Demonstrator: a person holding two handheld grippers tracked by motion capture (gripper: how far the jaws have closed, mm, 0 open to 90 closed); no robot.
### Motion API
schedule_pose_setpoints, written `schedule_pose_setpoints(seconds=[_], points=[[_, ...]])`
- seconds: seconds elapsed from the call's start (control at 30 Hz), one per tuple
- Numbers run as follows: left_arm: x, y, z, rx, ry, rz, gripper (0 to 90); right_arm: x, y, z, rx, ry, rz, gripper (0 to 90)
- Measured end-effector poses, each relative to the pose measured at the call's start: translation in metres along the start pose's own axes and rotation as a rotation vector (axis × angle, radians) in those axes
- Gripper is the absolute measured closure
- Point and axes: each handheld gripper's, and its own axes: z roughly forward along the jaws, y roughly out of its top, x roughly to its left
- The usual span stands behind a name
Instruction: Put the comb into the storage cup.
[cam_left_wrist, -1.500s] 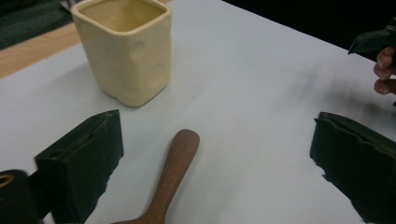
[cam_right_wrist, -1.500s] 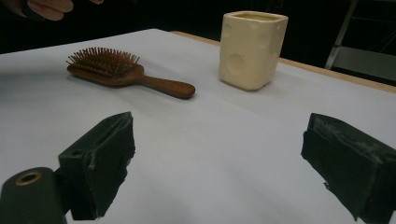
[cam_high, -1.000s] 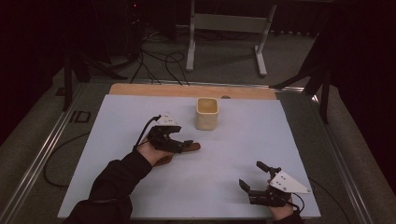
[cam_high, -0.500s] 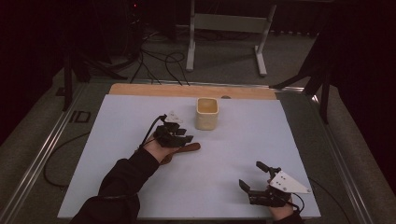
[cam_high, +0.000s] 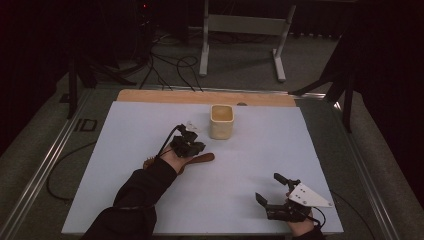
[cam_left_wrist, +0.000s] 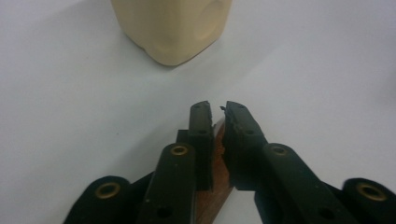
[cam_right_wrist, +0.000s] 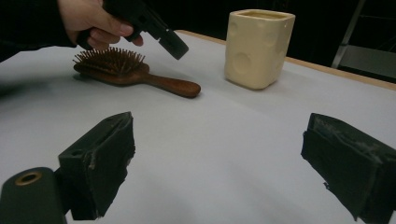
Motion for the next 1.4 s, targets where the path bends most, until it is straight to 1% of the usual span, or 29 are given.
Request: schedule_pose_setpoints(seconds=[0.13,0.2,0.27,0.37,0.4,0.47,0.5,0.53,0.67,0.77,0.9,1.07,1.1,1.17,1.23,1.4], points=[[0.003,0.001,0.007,0.024,0.004,-0.028,89.9,0.0,0.0,0.0,0.001,0.003,-0.003,9.2],[0.004,0.001,0.013,0.047,0.024,-0.045,90.0,0.0,0.0,0.0,-0.001,0.002,-0.003,9.1],[0.004,0.001,0.015,0.055,0.031,-0.049,90.0,0.0,0.0,0.0,-0.001,0.003,-0.003,9.1],[0.004,0.002,0.02,0.082,0.043,-0.064,90.0,0.0,0.0,0.0,-0.002,0.005,-0.001,9.1],[0.003,0.002,0.023,0.098,0.051,-0.071,90.0,0.0,0.0,0.0,-0.002,0.005,-0.001,9.2],[0.003,0.002,0.023,0.098,0.051,-0.071,90.0,0.0,0.0,0.0,-0.003,0.006,0.0,9.2],[0.003,0.003,0.026,0.111,0.058,-0.073,90.0,0.0,0.0,0.0,-0.004,0.007,0.0,9.2],[0.002,0.003,0.027,0.115,0.055,-0.077,90.0,0.0,0.0,0.0,-0.004,0.007,0.0,9.2],[0.001,0.003,0.032,0.14,0.038,-0.075,90.0,0.0,0.0,-0.001,-0.004,0.008,0.003,9.2],[0.0,0.002,0.033,0.142,0.035,-0.073,90.0,0.0,0.0,-0.001,-0.005,0.007,0.003,9.2],[-0.002,0.0,0.032,0.148,0.038,-0.061,90.0,0.0,0.0,-0.001,-0.005,0.008,0.003,9.2],[-0.005,-0.002,0.032,0.162,0.04,-0.058,90.0,0.0,0.0,0.0,-0.002,0.009,0.002,9.2],[-0.007,-0.003,0.033,0.175,0.03,-0.053,90.0,0.0,0.0,0.0,-0.002,0.009,0.002,9.2],[-0.009,-0.005,0.034,0.184,0.024,-0.053,90.0,0.0,0.0,0.0,0.0,0.008,0.005,9.2],[-0.012,-0.006,0.035,0.191,0.021,-0.041,90.0,0.0,0.0,0.0,-0.001,0.008,0.002,9.2],[-0.019,-0.009,0.032,0.196,0.0,-0.024,90.0,0.0,0.001,0.0,0.0,0.008,0.005,9.2]])
